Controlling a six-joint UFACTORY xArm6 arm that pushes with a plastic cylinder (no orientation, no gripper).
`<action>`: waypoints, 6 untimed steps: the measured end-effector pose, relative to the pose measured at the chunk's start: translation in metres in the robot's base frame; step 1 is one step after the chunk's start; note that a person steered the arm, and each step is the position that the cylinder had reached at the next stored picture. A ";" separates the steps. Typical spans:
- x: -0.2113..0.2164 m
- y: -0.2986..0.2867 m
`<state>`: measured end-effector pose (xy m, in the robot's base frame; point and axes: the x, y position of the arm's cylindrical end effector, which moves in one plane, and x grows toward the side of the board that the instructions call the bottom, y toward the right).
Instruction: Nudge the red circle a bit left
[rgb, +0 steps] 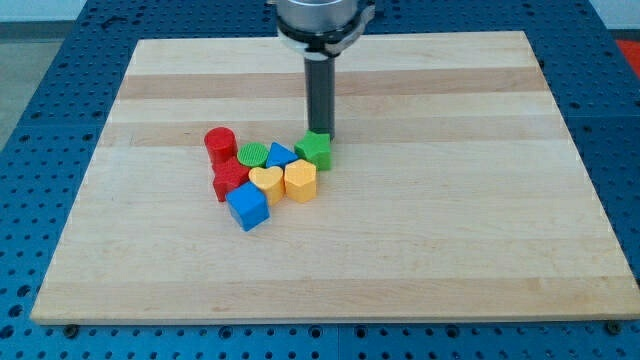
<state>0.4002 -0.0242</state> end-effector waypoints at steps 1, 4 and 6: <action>0.001 -0.004; 0.020 0.000; -0.005 0.001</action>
